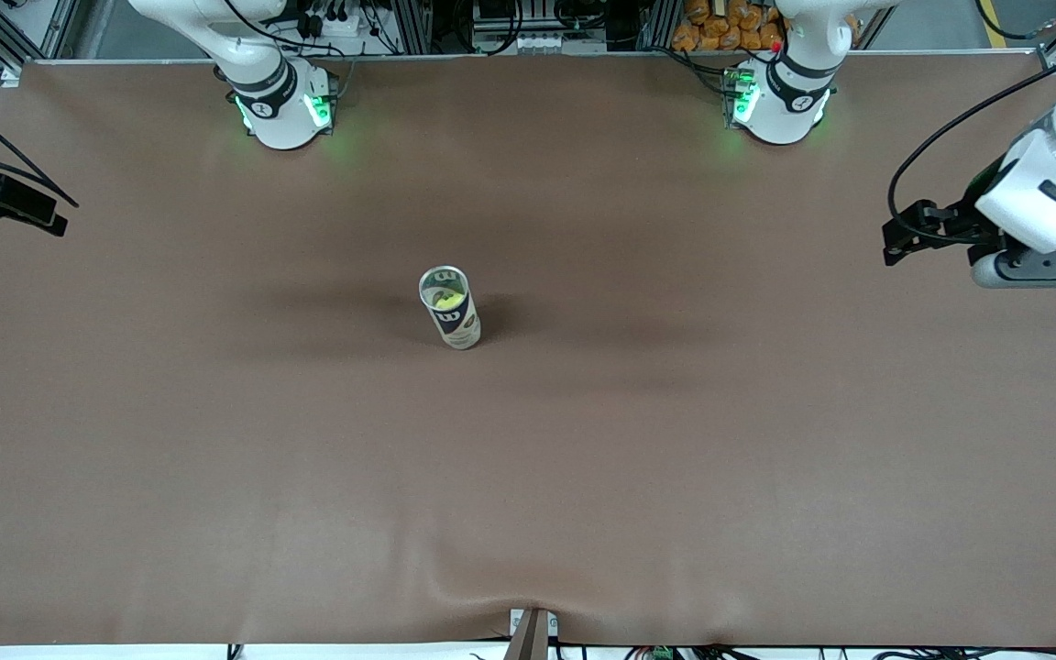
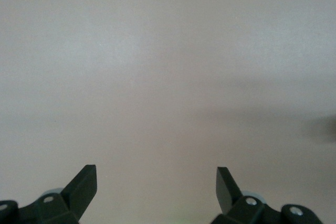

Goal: Insert tennis ball vertically with right arm

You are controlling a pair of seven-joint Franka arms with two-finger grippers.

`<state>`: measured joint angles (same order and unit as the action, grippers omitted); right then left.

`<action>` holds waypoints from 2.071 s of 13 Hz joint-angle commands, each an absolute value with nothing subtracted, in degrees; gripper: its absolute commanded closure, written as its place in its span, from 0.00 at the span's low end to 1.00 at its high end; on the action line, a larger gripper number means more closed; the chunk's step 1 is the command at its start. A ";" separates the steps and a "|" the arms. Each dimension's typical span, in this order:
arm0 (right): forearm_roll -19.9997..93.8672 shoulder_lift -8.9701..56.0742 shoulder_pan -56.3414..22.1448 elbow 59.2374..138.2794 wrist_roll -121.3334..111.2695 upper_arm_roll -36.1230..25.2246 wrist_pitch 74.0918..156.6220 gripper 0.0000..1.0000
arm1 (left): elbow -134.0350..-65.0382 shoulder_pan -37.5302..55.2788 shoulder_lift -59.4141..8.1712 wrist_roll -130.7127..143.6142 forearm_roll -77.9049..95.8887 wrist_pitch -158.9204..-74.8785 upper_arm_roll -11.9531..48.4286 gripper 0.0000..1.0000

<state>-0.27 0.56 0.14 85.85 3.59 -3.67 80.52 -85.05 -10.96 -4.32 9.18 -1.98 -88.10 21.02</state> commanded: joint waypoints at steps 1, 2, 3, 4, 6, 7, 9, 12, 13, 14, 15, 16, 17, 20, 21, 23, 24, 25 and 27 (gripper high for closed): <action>-0.79 0.35 0.18 86.31 3.78 -3.60 80.95 0.00 | -85.95 -6.71 -1.24 9.32 -1.58 -86.84 16.99 0.00; -0.88 0.35 0.18 86.31 3.78 -3.60 81.03 0.00 | -86.65 -3.20 -0.36 9.23 -1.50 -86.84 12.96 0.00; -0.88 0.35 0.18 86.31 3.78 -3.60 81.04 0.00 | -87.27 -1.08 -0.18 9.23 -1.41 -86.84 9.96 0.00; -0.88 0.35 0.18 86.31 3.78 -3.60 81.04 0.00 | -87.88 -0.36 0.00 9.05 -1.32 -86.75 8.97 0.00; -0.88 0.35 0.18 86.31 3.78 -3.60 81.04 0.00 | -90.25 -0.35 2.10 8.53 -1.23 -86.84 8.88 0.00; -0.88 0.35 0.18 86.31 3.78 -3.60 81.04 0.00 | -91.13 -0.44 2.89 8.53 -1.23 -87.01 8.27 0.00; -0.88 0.35 0.18 86.31 3.78 -3.60 81.04 0.00 | -91.23 0.61 3.16 8.53 -1.23 -87.10 6.08 0.00; -0.88 0.26 0.18 86.31 3.78 -3.60 80.95 0.00 | -90.62 0.79 2.64 8.44 -1.32 -87.45 5.19 0.00; -0.88 0.26 0.18 86.31 3.78 -3.60 80.95 0.00 | -90.79 0.79 2.72 8.44 -1.32 -87.36 5.19 0.00; -0.79 0.26 0.18 86.31 3.78 -3.60 80.95 0.00 | -90.79 0.79 2.90 8.44 -1.75 -87.36 5.19 0.00; -0.79 0.18 0.18 86.31 3.78 -3.60 80.86 0.00 | -90.88 0.62 3.16 8.52 -1.76 -87.36 5.19 0.00; -0.79 0.18 0.18 86.31 3.87 -3.60 80.69 0.00 | -90.88 0.62 3.34 8.61 -1.67 -87.36 5.19 0.00; -0.79 -0.09 0.18 86.31 3.87 -3.60 80.60 0.00 | -90.88 0.44 3.34 8.61 -1.23 -87.45 5.10 0.00; -0.36 -0.26 0.44 86.31 3.78 -3.78 80.51 0.00 | -90.88 0.26 2.90 5.91 0.09 -88.51 3.35 0.00; 0.00 -0.44 0.44 86.31 3.78 -3.78 80.42 0.00 | -91.14 0.18 2.81 5.11 0.09 -88.24 3.25 0.00; 0.18 -0.44 0.35 86.31 3.78 -3.87 80.51 0.00 | -90.88 0.26 2.64 4.05 -0.09 -88.15 3.25 0.00; 0.18 -0.44 0.35 86.31 3.78 -3.87 80.51 0.00 | -90.88 0.18 2.64 3.09 -0.09 -88.15 3.25 0.00; 0.18 -0.44 0.26 86.31 3.78 -3.87 80.51 0.00 | -90.70 0.00 2.64 2.99 -0.09 -88.15 3.25 0.00; 0.18 -0.44 0.18 86.31 3.78 -3.78 80.95 0.00 | -90.62 0.00 2.37 2.90 -0.18 -88.15 3.25 0.00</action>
